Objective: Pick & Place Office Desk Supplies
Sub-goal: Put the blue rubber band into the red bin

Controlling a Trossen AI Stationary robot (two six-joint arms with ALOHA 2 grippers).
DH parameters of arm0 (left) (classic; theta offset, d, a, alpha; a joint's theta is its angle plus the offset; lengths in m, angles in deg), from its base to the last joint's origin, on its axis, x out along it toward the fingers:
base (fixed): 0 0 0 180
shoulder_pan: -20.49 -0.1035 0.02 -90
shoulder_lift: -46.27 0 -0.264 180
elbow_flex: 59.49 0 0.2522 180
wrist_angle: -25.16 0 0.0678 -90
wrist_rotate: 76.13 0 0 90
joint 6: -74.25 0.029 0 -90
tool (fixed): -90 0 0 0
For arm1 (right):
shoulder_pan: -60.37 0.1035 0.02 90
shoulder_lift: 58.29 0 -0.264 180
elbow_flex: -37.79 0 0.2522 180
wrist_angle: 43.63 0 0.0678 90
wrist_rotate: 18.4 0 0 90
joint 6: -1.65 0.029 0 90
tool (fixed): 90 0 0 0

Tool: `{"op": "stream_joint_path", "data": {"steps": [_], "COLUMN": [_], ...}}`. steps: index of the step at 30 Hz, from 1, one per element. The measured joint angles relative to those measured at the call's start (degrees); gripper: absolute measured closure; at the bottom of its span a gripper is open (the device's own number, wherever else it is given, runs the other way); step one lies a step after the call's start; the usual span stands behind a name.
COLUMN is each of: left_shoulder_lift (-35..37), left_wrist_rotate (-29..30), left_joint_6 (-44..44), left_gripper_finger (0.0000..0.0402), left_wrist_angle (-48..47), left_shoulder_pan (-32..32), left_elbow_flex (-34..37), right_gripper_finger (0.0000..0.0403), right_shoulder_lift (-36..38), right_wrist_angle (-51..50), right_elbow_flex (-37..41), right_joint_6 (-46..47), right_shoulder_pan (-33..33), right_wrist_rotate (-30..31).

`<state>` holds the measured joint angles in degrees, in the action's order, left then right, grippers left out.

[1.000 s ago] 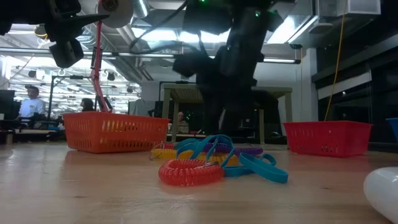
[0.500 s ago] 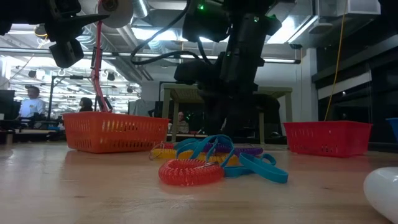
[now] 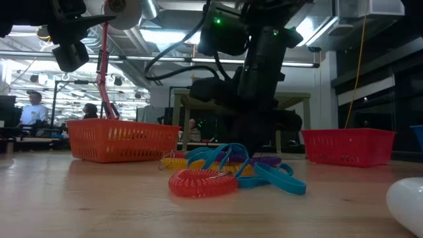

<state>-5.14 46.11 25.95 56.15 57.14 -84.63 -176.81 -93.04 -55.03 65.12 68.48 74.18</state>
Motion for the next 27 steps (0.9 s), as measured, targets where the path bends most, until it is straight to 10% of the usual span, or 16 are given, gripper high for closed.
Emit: {"op": "stream_joint_path", "data": {"steps": [11,21,27], "left_shoulder_lift": [0.0,0.0,0.0], "left_wrist_rotate": [-0.3,-0.3,-0.3], "left_joint_6": [0.0,0.0,0.0], "left_gripper_finger": [0.0254,0.0254,0.0254], "left_wrist_angle": [0.0,0.0,0.0], "left_shoulder_pan": [0.0,0.0,0.0], "left_elbow_flex": [0.0,0.0,0.0], "right_gripper_finger": [0.0393,0.0399,0.0401], "right_shoulder_lift": [0.0,5.3,15.2], "right_wrist_angle": [-0.8,2.3,7.1], "right_elbow_flex": [0.4,-1.4,-4.2], "right_joint_6": [0.2,-1.3,-4.4], "right_shoulder_pan": [-0.2,0.0,1.8], "right_wrist_rotate": [0.2,0.9,11.7]}}
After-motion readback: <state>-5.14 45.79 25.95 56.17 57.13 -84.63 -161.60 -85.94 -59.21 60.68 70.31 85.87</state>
